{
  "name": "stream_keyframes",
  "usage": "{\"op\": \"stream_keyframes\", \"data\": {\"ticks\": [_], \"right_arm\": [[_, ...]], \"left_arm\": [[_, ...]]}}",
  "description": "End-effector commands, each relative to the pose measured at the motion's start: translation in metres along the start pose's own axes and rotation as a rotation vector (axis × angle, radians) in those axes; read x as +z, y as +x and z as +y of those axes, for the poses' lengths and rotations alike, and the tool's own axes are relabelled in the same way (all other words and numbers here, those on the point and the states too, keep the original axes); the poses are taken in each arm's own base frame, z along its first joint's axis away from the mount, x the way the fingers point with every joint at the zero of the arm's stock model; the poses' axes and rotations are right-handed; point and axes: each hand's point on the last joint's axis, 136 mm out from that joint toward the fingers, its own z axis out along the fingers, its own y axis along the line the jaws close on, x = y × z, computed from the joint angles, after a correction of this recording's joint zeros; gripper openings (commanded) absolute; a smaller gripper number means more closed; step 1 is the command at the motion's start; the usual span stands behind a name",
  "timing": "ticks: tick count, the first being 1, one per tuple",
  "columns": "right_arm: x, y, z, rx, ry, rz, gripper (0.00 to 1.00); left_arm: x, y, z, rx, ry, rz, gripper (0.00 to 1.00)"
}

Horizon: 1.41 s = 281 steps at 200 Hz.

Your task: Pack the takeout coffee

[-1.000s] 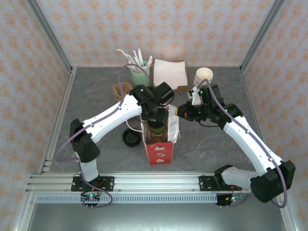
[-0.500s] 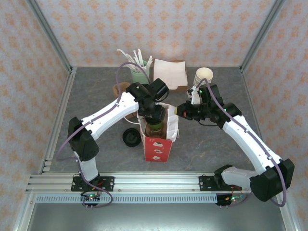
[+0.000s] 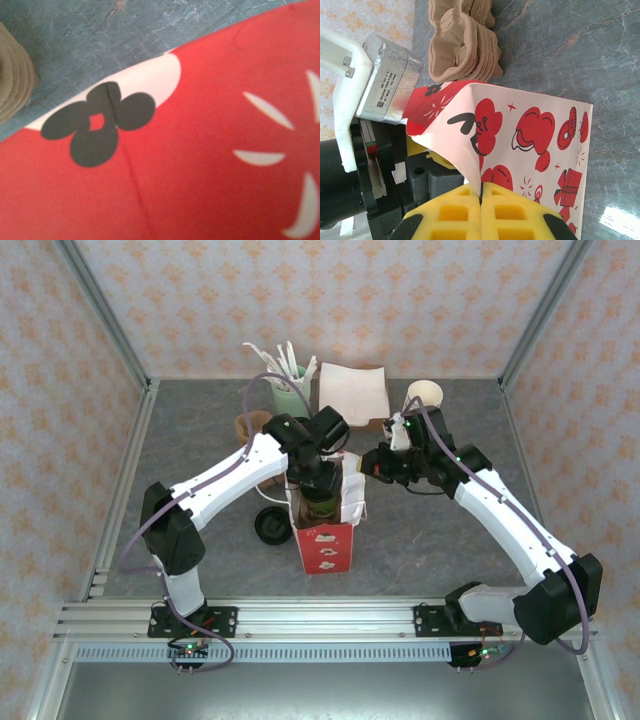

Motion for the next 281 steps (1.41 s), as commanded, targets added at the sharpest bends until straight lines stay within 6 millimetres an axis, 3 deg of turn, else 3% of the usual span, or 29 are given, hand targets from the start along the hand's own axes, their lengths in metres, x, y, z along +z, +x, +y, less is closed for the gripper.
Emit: {"op": "stream_keyframes", "data": {"ticks": [1,37,131,148,158,281], "right_arm": [[-0.004,-0.007,0.007,-0.013,-0.009,-0.039,0.00],[-0.009,-0.007,0.013,-0.023,-0.024,-0.048,0.00],[-0.016,-0.011,0.009,0.027,-0.007,-0.107,0.00],[-0.013,-0.007,0.010,0.029,-0.022,-0.094,0.00],[-0.022,-0.006,0.016,0.015,-0.050,-0.111,0.00],[-0.016,0.016,0.007,0.002,-0.070,-0.045,0.00]], "left_arm": [[-0.016,-0.001,0.004,-0.039,-0.024,-0.051,0.57],[-0.026,-0.005,0.014,-0.142,-0.100,-0.064,0.57],[-0.043,0.004,0.001,-0.259,-0.165,-0.052,0.57],[-0.041,0.006,-0.004,-0.257,-0.167,-0.060,0.57],[-0.039,0.008,-0.004,-0.264,-0.171,-0.062,0.57],[-0.004,-0.005,-0.013,-0.229,-0.163,-0.078,0.57]]}}
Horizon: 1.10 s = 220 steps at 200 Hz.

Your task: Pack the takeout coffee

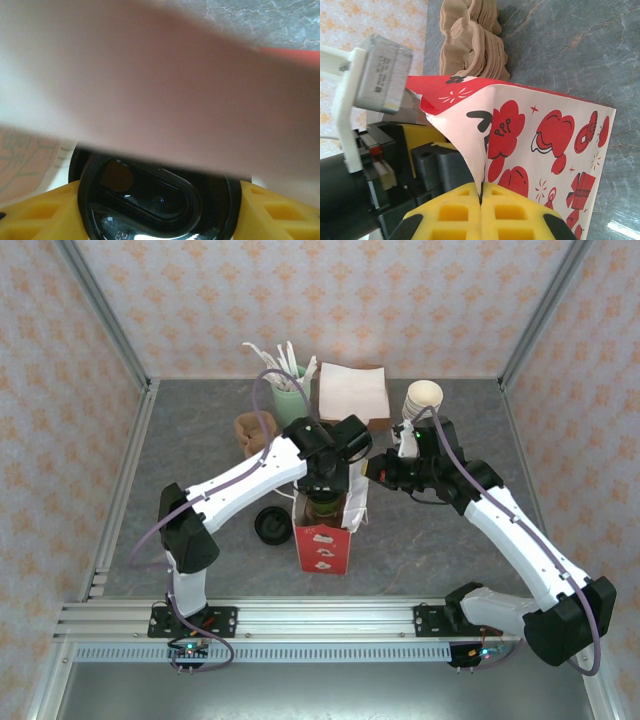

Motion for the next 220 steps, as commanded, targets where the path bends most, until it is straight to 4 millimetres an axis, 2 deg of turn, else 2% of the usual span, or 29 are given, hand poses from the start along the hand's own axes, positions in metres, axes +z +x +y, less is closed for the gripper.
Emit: {"op": "stream_keyframes", "data": {"ticks": [1,115,182,220], "right_arm": [[0.000,0.006,0.004,-0.026,-0.029,0.015,0.00],[0.005,0.011,-0.001,-0.037,-0.015,0.059,0.00],[0.008,0.012,-0.002,-0.043,-0.013,0.076,0.00],[0.007,0.013,-0.002,-0.052,-0.008,0.083,0.00]], "left_arm": [[0.007,-0.008,-0.002,0.013,-0.006,-0.036,0.57],[0.029,-0.007,-0.007,0.035,0.026,-0.042,0.57],[0.047,0.010,0.001,0.066,-0.008,0.021,0.57],[0.057,0.017,-0.002,0.091,-0.011,0.042,0.57]]}}
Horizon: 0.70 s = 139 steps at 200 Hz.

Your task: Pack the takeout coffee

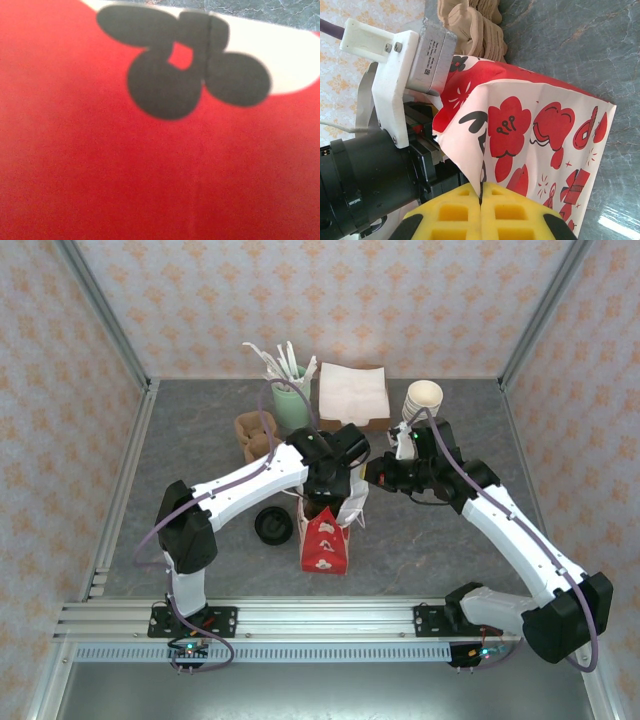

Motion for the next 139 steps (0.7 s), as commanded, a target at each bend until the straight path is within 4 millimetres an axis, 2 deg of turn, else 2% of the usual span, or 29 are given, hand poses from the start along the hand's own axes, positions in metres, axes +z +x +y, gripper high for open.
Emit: {"op": "stream_keyframes", "data": {"ticks": [1,32,37,61,139], "right_arm": [[0.001,0.005,0.004,-0.015,-0.007,0.039,0.00],[0.001,0.006,0.003,-0.013,-0.004,0.042,0.00],[0.001,0.006,0.003,-0.015,-0.006,0.041,0.00],[0.001,0.005,0.003,-0.014,-0.002,0.038,0.00],[0.002,0.004,0.003,-0.021,-0.003,0.042,0.00]], "left_arm": [[0.020,0.018,0.002,0.051,-0.030,0.065,0.57],[0.025,0.021,-0.001,0.060,-0.017,0.071,0.57],[0.035,0.023,0.000,0.070,-0.038,0.090,0.57],[0.043,0.026,-0.004,0.081,-0.041,0.112,0.57],[0.059,0.030,-0.007,0.110,-0.052,0.146,0.57]]}}
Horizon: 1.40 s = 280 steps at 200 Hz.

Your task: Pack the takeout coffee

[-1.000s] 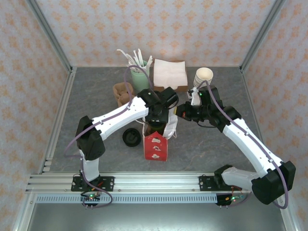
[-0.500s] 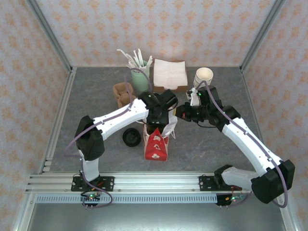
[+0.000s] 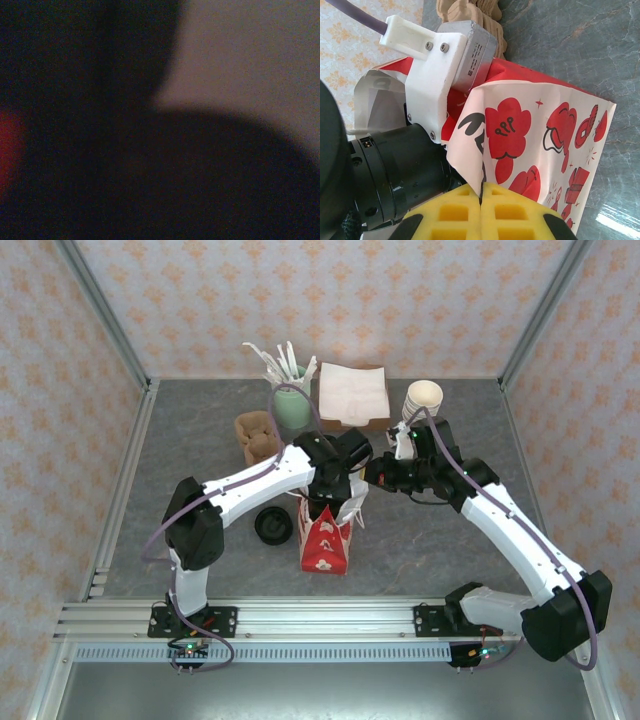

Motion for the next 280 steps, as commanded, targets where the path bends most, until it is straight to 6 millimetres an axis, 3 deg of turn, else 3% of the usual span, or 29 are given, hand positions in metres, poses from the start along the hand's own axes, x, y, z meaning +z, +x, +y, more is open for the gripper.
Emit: {"op": "stream_keyframes", "data": {"ticks": [1,88,125,182,211,280], "right_arm": [[0.001,0.004,0.004,-0.017,-0.007,0.031,0.00],[0.000,0.005,0.002,-0.022,0.003,0.035,0.00],[-0.002,0.002,0.006,-0.031,-0.003,0.028,0.00],[0.005,-0.001,0.004,-0.029,-0.004,0.034,0.00],[0.005,-0.001,0.005,-0.028,-0.006,0.032,0.00],[0.001,-0.001,0.006,-0.038,-0.003,0.021,0.00]], "left_arm": [[0.038,0.023,-0.002,0.055,-0.043,0.111,0.57],[0.051,0.031,-0.003,0.073,-0.041,0.134,0.57],[0.039,0.023,-0.005,0.074,-0.020,0.108,0.58],[0.011,0.007,-0.004,0.040,0.016,0.054,0.69],[0.004,0.002,-0.004,0.029,0.023,0.041,0.76],[-0.013,-0.007,-0.006,0.018,0.070,0.015,0.80]]}}
